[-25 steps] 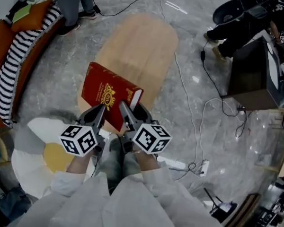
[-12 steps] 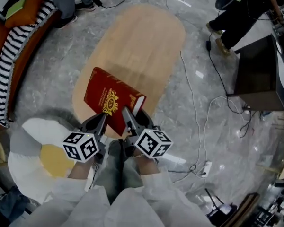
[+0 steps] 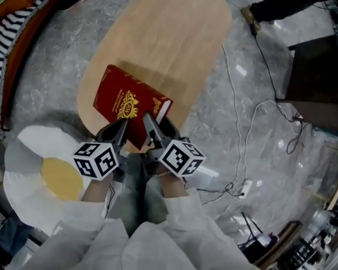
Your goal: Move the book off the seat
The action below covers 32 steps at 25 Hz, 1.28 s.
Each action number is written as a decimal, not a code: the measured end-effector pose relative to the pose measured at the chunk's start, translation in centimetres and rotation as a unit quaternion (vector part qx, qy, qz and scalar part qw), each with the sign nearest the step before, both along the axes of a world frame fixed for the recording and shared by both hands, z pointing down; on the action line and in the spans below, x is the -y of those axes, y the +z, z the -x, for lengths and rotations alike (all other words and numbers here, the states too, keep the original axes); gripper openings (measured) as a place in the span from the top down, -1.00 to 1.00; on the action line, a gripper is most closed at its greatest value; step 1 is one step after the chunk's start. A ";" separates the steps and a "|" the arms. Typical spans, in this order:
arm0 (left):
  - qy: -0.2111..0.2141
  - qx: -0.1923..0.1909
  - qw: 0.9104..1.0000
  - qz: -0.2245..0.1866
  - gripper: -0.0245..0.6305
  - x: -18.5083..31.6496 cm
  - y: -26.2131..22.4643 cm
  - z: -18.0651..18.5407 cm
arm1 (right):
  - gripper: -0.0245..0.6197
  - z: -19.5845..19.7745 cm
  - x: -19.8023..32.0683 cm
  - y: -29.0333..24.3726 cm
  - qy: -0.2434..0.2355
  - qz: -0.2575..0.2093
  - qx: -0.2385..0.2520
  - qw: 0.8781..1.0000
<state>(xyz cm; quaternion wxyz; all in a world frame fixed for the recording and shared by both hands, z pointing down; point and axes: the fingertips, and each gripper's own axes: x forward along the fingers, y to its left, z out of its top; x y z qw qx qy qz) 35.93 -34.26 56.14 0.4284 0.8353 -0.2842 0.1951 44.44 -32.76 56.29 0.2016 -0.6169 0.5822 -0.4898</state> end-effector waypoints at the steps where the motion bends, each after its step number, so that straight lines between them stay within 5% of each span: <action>1: -0.004 -0.002 1.000 0.002 0.91 0.0 0.5 -0.1 | 0.15 0.0 0.1 0.5 -0.001 0.000 -0.001 1.000; 17: -0.014 -0.005 0.999 0.036 0.91 -2.2 5.4 -0.9 | 0.15 -1.0 -0.9 6.0 0.003 -0.005 0.053 0.999; 32: -0.006 0.003 0.998 0.057 0.91 -3.3 7.7 -2.5 | 0.05 -2.5 -1.4 11.4 -0.036 0.082 0.056 0.994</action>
